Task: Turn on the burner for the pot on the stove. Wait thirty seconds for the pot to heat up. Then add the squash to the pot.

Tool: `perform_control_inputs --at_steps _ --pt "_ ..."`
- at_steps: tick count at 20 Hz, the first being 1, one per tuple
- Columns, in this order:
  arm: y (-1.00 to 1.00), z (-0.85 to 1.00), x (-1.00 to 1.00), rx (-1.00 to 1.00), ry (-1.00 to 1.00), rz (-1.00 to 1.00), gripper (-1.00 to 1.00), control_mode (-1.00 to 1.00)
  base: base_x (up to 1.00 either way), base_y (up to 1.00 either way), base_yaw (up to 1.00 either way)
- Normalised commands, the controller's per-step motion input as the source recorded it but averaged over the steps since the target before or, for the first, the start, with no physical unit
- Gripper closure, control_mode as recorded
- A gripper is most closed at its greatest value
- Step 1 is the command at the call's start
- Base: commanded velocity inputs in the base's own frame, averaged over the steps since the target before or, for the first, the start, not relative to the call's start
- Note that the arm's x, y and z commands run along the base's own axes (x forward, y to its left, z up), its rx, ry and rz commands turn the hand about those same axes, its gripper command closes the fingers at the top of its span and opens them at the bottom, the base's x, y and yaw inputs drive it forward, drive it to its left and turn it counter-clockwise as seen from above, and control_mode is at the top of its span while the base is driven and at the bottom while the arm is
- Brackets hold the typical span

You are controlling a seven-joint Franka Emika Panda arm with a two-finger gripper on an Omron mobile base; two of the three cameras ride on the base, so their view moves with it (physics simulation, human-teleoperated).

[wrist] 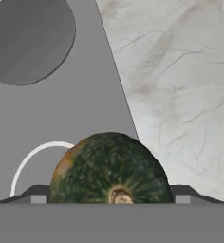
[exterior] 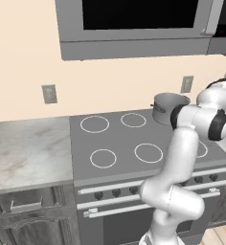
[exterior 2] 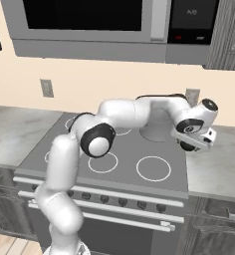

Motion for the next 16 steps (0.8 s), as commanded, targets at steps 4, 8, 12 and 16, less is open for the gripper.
perform_control_inputs --at_steps 4,8,12,16 --pt "0.66 0.88 0.00 -0.02 -0.11 0.02 1.00 -1.00 0.00 0.00 0.00" --pt "0.53 0.83 0.00 -0.01 -0.10 0.01 1.00 -1.00 0.00 0.00 0.00" --pt "0.64 0.17 0.11 0.00 -0.02 0.00 1.00 -1.00 0.00 0.00 0.00" --pt "0.69 0.04 0.24 0.00 0.00 0.00 1.00 -1.00 0.00 0.00 0.00"
